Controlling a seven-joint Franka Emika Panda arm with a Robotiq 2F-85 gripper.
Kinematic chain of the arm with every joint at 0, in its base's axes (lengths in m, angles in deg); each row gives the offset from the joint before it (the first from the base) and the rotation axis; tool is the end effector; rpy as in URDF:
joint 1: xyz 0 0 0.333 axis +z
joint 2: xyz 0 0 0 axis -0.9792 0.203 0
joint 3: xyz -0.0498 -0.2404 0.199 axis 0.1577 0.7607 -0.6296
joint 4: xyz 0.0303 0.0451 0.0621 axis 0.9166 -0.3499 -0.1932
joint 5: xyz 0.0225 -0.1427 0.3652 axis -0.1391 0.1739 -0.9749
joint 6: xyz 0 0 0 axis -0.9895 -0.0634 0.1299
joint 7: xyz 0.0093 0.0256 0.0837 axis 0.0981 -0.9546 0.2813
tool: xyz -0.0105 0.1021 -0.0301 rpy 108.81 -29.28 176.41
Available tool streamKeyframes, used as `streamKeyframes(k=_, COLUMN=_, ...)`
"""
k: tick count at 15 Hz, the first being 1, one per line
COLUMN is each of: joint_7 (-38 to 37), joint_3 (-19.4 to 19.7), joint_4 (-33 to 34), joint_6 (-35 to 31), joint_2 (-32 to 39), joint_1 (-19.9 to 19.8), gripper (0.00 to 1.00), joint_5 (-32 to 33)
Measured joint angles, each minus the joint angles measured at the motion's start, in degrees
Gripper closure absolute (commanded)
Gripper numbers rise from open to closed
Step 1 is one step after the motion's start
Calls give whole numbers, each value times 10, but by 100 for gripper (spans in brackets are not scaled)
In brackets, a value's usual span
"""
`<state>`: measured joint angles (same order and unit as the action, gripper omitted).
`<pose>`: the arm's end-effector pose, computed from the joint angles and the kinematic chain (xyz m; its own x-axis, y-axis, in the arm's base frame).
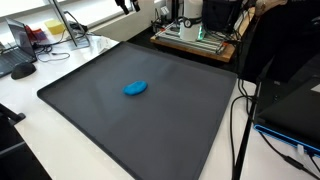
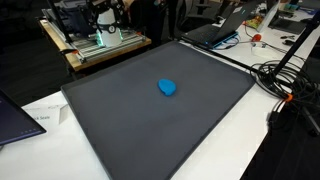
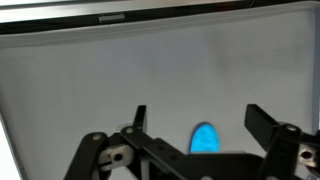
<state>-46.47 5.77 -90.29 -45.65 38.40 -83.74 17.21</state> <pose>0.4057 -0.1861 0.4019 0.9822 -0.1028 -0.1570 -0.1407 -0.9571 -0.2535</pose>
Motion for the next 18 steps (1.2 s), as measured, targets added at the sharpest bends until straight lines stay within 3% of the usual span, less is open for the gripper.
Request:
streamKeyframes(k=4, joint_7=-6, joint_3=-46, joint_4=-12, joint_6=0, joint_2=-18, joint_1=-4, gripper=0, joint_5=5)
streamKeyframes(k=9, joint_7=-34, joint_3=-119, joint_4=-52, joint_6=15, joint_2=-93, joint_1=18, gripper=0, joint_5=5)
streamKeyframes(k=18, joint_7=-88, joint_3=-228, joint_4=-91, joint_6=60, joint_2=-231, joint_1=114, gripper=0, joint_5=-2)
